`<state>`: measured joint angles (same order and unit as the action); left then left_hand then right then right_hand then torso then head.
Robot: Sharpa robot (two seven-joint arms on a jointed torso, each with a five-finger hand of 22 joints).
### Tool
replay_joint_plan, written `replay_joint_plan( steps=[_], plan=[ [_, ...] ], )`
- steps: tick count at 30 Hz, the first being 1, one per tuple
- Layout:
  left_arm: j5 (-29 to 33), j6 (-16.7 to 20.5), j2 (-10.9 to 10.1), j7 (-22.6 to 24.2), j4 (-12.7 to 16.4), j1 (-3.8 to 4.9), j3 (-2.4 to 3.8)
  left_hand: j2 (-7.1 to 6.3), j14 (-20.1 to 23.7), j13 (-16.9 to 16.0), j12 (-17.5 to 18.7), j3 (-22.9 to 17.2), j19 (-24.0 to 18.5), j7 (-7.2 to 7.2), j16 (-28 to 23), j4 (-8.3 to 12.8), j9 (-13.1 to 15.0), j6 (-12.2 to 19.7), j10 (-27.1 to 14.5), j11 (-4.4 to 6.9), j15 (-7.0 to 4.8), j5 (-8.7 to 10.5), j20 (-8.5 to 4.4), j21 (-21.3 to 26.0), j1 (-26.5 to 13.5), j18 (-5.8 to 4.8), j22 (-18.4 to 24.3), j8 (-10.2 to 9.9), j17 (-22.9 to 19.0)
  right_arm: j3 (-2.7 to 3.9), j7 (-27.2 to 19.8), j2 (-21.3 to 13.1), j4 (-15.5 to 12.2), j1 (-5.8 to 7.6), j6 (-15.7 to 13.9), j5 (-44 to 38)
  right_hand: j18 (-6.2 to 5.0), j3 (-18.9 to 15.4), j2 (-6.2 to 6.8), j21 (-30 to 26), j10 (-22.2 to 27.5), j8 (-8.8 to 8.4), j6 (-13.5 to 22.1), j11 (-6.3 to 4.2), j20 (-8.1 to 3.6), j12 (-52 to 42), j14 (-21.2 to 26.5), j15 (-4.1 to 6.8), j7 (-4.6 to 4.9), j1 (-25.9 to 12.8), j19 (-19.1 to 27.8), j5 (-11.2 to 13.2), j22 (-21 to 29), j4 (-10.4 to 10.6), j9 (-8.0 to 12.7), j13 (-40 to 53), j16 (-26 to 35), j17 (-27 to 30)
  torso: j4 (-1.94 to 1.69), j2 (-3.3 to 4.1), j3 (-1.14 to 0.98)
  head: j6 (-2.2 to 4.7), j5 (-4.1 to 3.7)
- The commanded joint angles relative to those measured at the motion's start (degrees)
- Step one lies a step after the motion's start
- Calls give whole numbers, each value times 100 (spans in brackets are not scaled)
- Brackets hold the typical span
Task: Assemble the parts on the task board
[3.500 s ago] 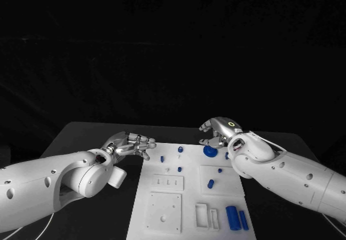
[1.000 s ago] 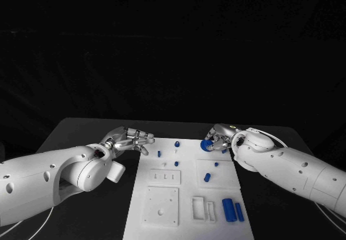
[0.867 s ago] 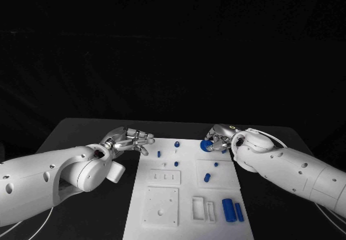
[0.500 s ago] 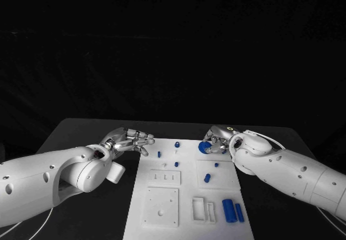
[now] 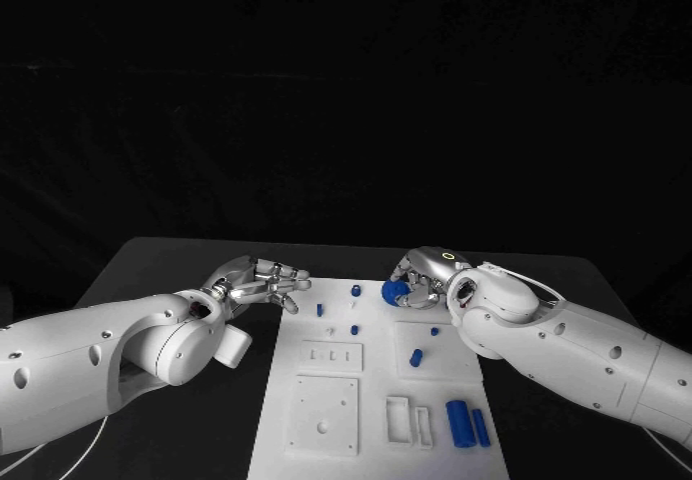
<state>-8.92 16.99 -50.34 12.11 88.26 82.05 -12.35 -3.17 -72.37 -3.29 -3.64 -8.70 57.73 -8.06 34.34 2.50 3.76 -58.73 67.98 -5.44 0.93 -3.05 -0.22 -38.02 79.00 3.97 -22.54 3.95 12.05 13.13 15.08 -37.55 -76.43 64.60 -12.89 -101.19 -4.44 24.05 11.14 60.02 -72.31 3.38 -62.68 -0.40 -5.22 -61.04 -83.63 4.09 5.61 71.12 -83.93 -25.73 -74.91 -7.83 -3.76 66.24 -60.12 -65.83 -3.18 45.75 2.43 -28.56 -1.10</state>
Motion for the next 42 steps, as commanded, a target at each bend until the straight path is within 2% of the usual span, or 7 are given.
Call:
replay_joint_plan(
  steps=[1, 7, 12, 15, 25, 27, 42],
  plan=[
    [-19, -72, 2, 21, 22, 10, 3, 7, 39, -9, 26, 33, -33, 2, -2, -1, 0, 41, -49, 2, -4, -17, 9, -3, -30, 34, 8, -36, -9, 4, 172, 18, -196, 2, -227, -260, 70, 37, 68, 38, -10, 17, -38, -32, -30, 3, 14, 41, -12, -7, -69, 31, -794, 9, 5, 2, 20, 1, -1, 11, -3, 5, 12],
    [-19, -74, 2, 20, 28, 10, 3, 7, 39, -9, 26, 33, -33, 2, -2, -1, 0, 41, -49, 2, -4, -17, 9, -3, -30, 34, 8, -36, -9, 3, 201, 148, -354, 2, -265, -341, 69, 40, 75, 35, 0, 16, -28, -31, -30, 22, 15, 41, -11, -2, -68, 42, -793, 20, 6, -12, 28, 5, -4, 7, 4, 4, 28],
    [-19, -79, 11, 20, 31, 10, 3, 7, 39, -9, 26, 33, -33, 2, -2, -1, 0, 41, -49, 2, -4, -17, 9, -3, -30, 34, 8, -36, -9, -22, 202, 343, -329, 1, -278, -385, 69, 40, 75, 35, 0, 16, -28, -31, -30, 22, 15, 41, -11, -2, -68, 42, -793, 20, 6, -12, 28, 5, -13, 12, 7, 11, 36],
    [-19, -83, 18, 20, 29, 10, 3, 9, 41, -9, 25, 36, -43, 0, -5, -4, 0, 47, -51, 1, -2, -17, 12, -12, -32, 35, 25, -37, -13, -71, 194, 476, -261, 1, -294, -420, 69, 46, 71, 32, 0, 17, -26, -32, -30, 33, 16, 41, -11, 7, -68, 45, -793, 36, 6, -21, 38, 11, -16, 16, 2, 13, 35],
    [-20, -103, 46, 15, 20, 10, 3, 9, 41, -9, 25, 36, -43, 0, -5, -4, 0, 47, -51, 1, -2, -17, 12, -12, -32, 35, 25, -37, -13, -262, 149, 890, 166, -1, -287, -541, 67, 48, 73, 21, 0, 17, -13, -30, -31, 36, 13, 42, -8, 12, -69, 41, -790, 41, 6, -25, 40, 12, -39, 21, 21, 4, 25],
    [-20, -105, 49, 14, 18, 10, 3, 9, 41, -9, 25, 36, -43, 0, -5, -4, 0, 47, -51, 1, -2, -17, 12, -12, -32, 35, 25, -37, -13, -295, 144, 945, 241, -1, -273, -556, 67, 48, 73, 21, 0, 17, -13, -30, -31, 36, 13, 42, -8, 12, -69, 41, -790, 41, 6, -25, 40, 12, -32, 20, 12, 0, 38],
    [-20, -110, 56, 9, 14, 10, 3, 9, 41, -9, 25, 36, -43, 0, -5, -4, 0, 47, -51, 1, -2, -17, 12, -12, -32, 35, 25, -37, -13, -411, 119, 1151, 518, -1, -188, -583, 64, -4, 59, -13, 16, 14, 26, -25, -27, 59, 15, 38, 1, 0, -69, 75, -784, 61, 9, -43, 61, 27, -12, 15, 3, 0, 50]
  ],
)
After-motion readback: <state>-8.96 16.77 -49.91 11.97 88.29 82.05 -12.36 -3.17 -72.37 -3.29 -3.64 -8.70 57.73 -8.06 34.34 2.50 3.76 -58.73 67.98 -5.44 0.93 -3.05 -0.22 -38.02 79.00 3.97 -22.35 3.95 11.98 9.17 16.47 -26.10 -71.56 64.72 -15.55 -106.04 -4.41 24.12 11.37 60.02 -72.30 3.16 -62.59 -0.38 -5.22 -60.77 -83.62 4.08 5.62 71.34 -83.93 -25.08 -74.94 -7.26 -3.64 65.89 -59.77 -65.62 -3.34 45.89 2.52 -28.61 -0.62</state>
